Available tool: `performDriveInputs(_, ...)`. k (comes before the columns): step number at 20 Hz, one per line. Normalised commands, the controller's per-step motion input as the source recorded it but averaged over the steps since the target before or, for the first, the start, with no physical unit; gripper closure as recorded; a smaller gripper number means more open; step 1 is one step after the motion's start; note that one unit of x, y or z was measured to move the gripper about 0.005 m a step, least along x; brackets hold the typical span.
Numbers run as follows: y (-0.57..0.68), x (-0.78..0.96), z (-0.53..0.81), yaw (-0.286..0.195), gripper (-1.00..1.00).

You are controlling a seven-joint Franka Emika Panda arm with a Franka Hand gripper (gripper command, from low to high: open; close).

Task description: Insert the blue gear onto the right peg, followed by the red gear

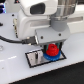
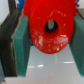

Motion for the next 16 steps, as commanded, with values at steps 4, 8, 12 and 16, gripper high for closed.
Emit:
performDriveInputs(4,0.14,0.17,0.13,0.000,-1.00)
performDriveInputs(8,0.24,0.10,0.58,0.000,-1.00)
performDriveInputs(12,0.11,0.02,0.41,0.000,-1.00)
performDriveInputs(16,0.00,0.00,0.00,0.000,-1.00)
